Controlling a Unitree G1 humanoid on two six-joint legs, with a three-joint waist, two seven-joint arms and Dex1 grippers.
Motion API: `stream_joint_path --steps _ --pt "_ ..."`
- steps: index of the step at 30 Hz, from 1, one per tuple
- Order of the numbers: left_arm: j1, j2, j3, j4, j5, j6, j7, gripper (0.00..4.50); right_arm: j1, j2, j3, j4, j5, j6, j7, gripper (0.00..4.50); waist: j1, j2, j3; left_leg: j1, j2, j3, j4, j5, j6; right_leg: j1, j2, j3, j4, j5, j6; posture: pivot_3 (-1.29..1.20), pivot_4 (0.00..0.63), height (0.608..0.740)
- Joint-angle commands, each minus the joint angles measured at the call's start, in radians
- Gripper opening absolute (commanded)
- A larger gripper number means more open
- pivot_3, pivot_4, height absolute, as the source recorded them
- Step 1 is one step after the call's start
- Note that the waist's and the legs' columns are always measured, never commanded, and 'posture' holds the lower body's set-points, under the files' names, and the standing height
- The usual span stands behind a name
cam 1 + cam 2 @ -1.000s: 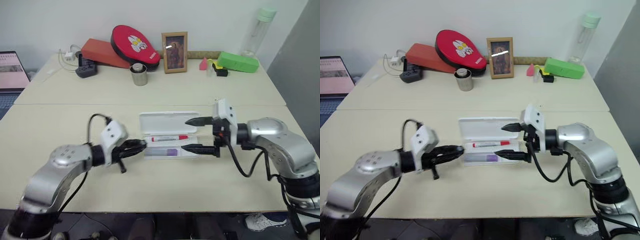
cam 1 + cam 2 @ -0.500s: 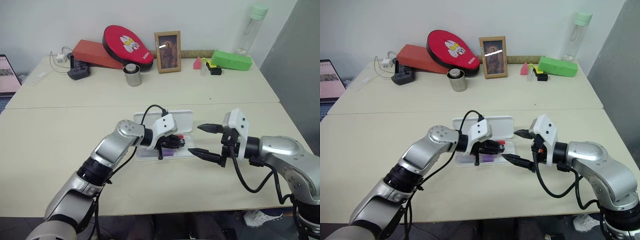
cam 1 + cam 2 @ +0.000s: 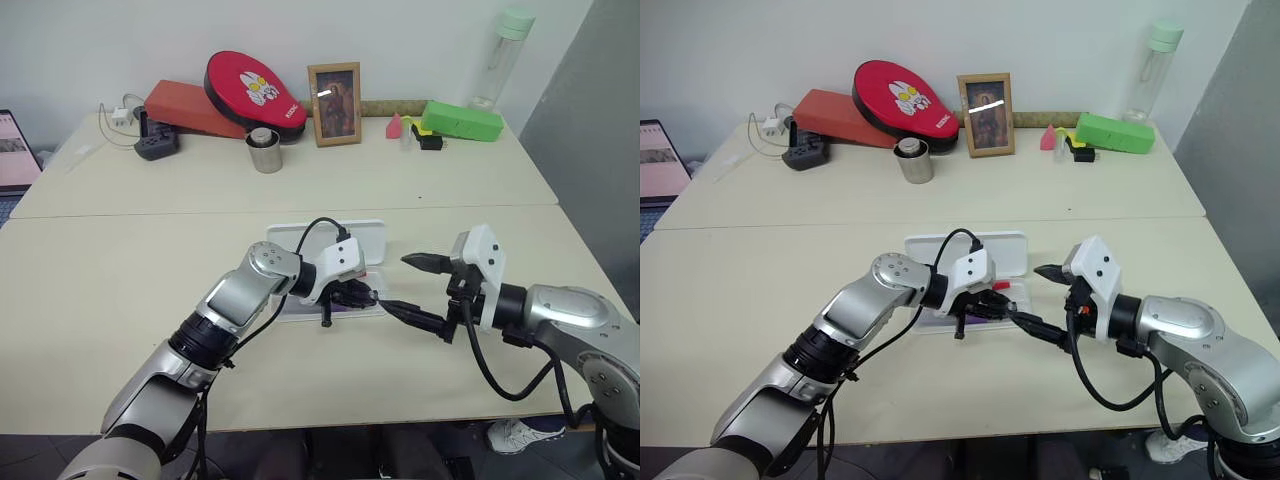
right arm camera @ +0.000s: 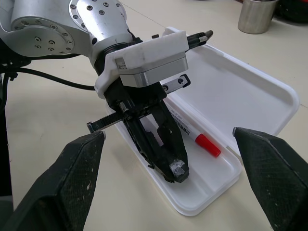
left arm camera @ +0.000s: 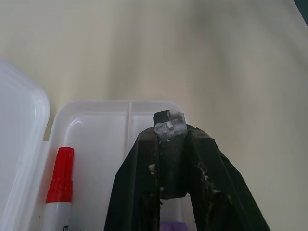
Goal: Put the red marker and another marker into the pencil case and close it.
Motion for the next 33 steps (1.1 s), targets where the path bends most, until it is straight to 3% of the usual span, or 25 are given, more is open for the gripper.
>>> stream_joint_path --steps 1,4,6,14,21,27,33 --pt "-0.006 -0.010 0.021 -0.020 0.005 0.000 0.005 0.43 -0.008 -0.014 -0.022 -0.031 0.018 -0.015 -0.011 4.50 0.000 0.000 0.000 0.000 0.000 0.000 0.000 0.000 0.000 0.000 0.000 0.000 0.000 0.000 0.000 0.00 0.150 0.740" --pt "0.001 -0.013 0.021 -0.028 0.004 0.005 0.008 0.43 -0.012 -0.018 -0.017 -0.024 0.017 -0.020 -0.009 4.50 0.000 0.000 0.000 0.000 0.000 0.000 0.000 0.000 0.000 0.000 0.000 0.000 0.000 0.000 0.000 0.00 0.150 0.740" --pt "0.003 -0.014 0.024 -0.033 0.002 0.008 0.008 1.14 -0.012 -0.020 -0.017 -0.025 0.019 -0.021 -0.009 4.50 0.000 0.000 0.000 0.000 0.000 0.000 0.000 0.000 0.000 0.000 0.000 0.000 0.000 0.000 0.000 0.00 0.150 0.740" --pt "0.005 -0.026 0.029 -0.045 -0.006 0.022 0.019 3.12 -0.014 -0.023 -0.016 -0.018 0.018 -0.025 -0.005 4.50 0.000 0.000 0.000 0.000 0.000 0.000 0.000 0.000 0.000 0.000 0.000 0.000 0.000 0.000 0.000 0.00 0.150 0.740" --pt "0.004 -0.035 0.043 -0.054 -0.008 0.030 0.043 4.44 -0.018 -0.022 -0.013 -0.010 0.015 -0.031 -0.004 4.50 0.000 0.000 0.000 0.000 0.000 0.000 0.000 0.000 0.000 0.000 0.000 0.000 0.000 0.000 0.000 0.00 0.150 0.740" --pt "0.013 -0.029 0.105 -0.154 -0.079 0.099 0.045 4.44 -0.023 -0.023 -0.006 -0.003 0.014 -0.039 0.000 4.50 0.000 0.000 0.000 0.000 0.000 0.000 0.000 0.000 0.000 0.000 0.000 0.000 0.000 0.000 0.000 0.00 0.150 0.740" --pt "-0.012 0.002 0.300 -0.248 -0.257 0.233 0.045 4.44 -0.038 -0.018 -0.037 0.001 0.039 -0.050 0.008 4.50 -0.001 0.000 0.000 0.000 0.001 0.000 0.000 0.000 0.000 0.000 0.000 0.000 0.000 0.000 0.000 0.00 0.150 0.740"
